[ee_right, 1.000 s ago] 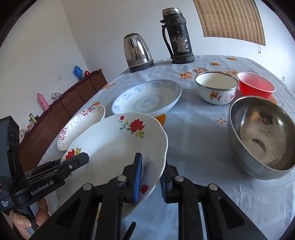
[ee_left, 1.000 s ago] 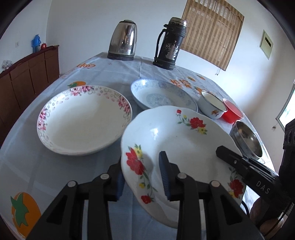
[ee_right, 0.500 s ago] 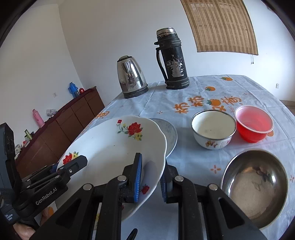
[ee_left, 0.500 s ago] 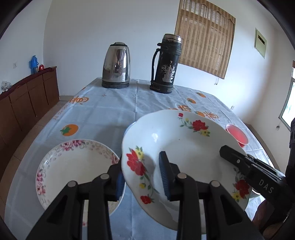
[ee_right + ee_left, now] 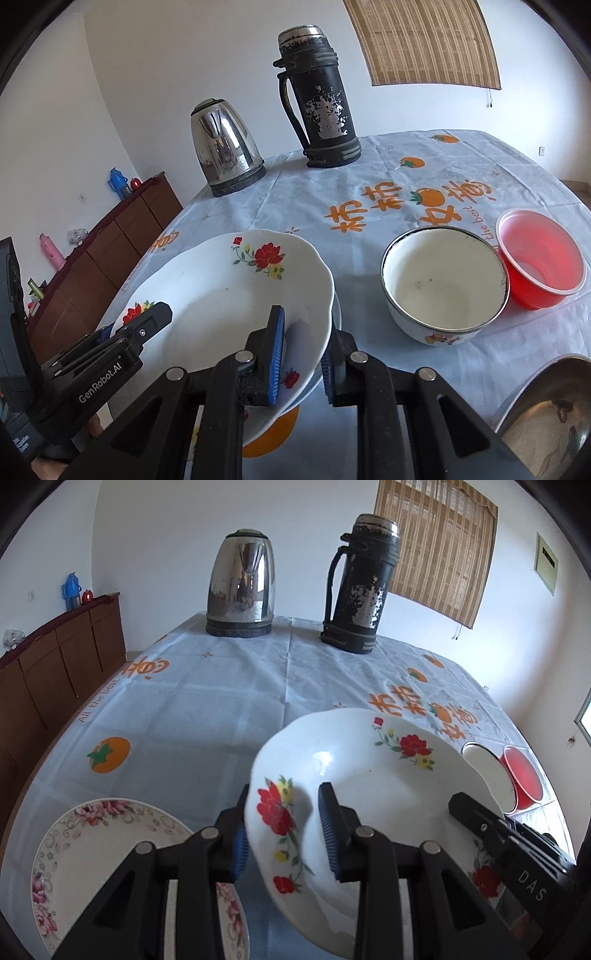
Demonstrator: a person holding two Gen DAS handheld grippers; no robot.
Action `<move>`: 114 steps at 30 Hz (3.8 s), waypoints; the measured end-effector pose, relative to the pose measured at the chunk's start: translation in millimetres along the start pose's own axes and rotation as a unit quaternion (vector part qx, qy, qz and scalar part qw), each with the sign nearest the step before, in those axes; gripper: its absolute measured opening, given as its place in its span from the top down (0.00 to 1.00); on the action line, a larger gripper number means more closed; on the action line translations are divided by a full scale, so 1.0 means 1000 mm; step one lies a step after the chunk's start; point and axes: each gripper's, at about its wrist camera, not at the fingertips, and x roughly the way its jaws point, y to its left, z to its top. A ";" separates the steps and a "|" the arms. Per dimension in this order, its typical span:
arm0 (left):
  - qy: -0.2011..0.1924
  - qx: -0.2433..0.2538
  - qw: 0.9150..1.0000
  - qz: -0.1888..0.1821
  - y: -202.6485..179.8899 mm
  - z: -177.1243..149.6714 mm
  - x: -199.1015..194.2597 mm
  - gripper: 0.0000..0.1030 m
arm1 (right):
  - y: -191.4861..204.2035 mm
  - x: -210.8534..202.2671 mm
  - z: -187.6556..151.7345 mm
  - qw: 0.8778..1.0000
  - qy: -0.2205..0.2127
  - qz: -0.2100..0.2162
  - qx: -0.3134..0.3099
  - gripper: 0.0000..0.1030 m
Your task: Organize plates and bowls
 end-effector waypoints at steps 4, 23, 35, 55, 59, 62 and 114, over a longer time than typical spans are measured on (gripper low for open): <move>0.011 0.004 1.000 0.010 -0.003 -0.002 0.008 0.70 | -0.005 0.010 -0.001 1.000 0.014 -0.001 0.006 0.81; 0.031 0.015 0.999 0.017 -0.008 -0.007 0.025 0.69 | -0.013 0.017 -0.003 1.000 0.019 -0.010 0.014 0.79; 0.033 0.036 0.998 0.039 -0.014 -0.009 0.025 0.69 | -0.016 0.023 -0.009 0.999 0.030 -0.022 0.019 0.79; -0.081 0.068 0.982 0.153 -0.007 -0.004 -0.004 0.17 | -0.003 0.014 -0.013 0.998 -0.023 -0.051 -0.010 0.47; -0.094 0.066 0.982 0.151 -0.006 -0.007 -0.009 0.17 | 0.000 -0.029 -0.019 0.992 -0.110 -0.056 0.010 0.44; -0.099 0.063 0.981 0.155 -0.006 -0.011 -0.013 0.17 | 0.006 -0.043 -0.029 0.989 -0.135 -0.054 0.010 0.36; -0.070 -0.055 0.980 0.180 0.102 -0.123 -0.144 0.17 | 0.065 -0.110 -0.115 0.985 -0.169 0.014 -0.032 0.36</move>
